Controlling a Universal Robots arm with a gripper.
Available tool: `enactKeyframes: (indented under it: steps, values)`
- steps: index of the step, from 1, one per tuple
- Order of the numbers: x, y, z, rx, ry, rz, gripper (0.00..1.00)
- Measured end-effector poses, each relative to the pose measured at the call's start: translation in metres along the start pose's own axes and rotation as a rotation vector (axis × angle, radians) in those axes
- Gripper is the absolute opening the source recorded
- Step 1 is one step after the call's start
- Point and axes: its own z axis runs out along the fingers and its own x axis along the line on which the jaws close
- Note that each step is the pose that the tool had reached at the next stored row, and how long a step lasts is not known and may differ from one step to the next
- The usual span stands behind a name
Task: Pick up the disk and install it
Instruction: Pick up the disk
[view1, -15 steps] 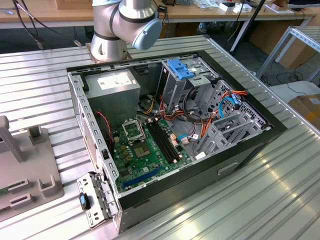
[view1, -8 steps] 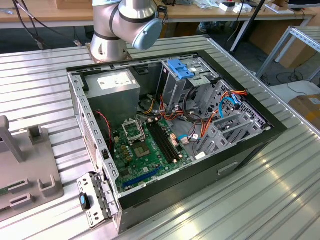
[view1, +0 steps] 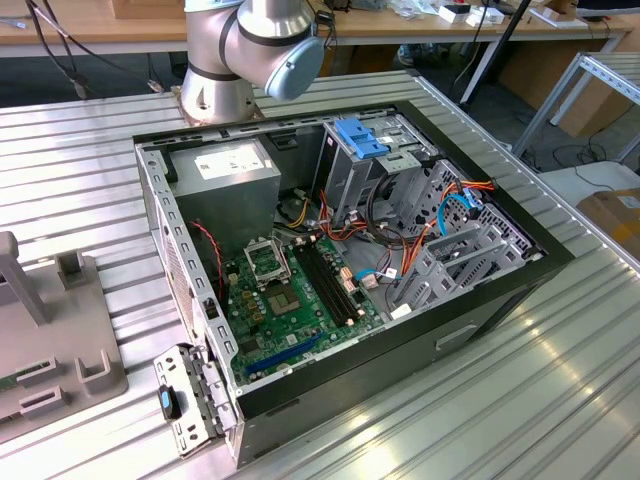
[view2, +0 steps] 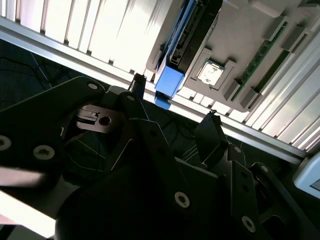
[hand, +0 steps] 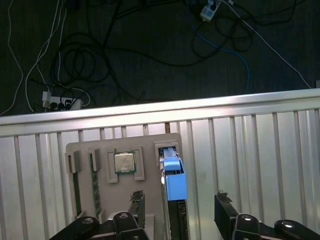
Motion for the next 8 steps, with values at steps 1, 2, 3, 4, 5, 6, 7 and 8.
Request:
enactKeyframes:
  steps: [1, 2, 3, 4, 5, 6, 7, 8]
  values:
    - [0.0001, 0.0001, 0.0019, 0.0001, 0.0, 0.0, 0.66]
    - [0.0001, 0.0001, 0.0054, 0.0, 0.0, 0.0, 0.66]
    - [0.0001, 0.0001, 0.0067, 0.0, 0.0, 0.0, 0.66]
    - [0.0001, 0.0, 0.0077, -0.0002, 0.0001, 0.0, 0.66]
    - [0.0001, 0.0001, 0.0077, -0.0002, 0.0001, 0.0, 0.66]
    - [0.0001, 0.0001, 0.0079, 0.0, 0.0, 0.0, 0.66]
    - [0.0001, 0.0001, 0.008, 0.0, 0.0, 0.0, 0.66]
    - [0.0001, 0.0001, 0.0081, 0.0, 0.0001, 0.0, 0.66]
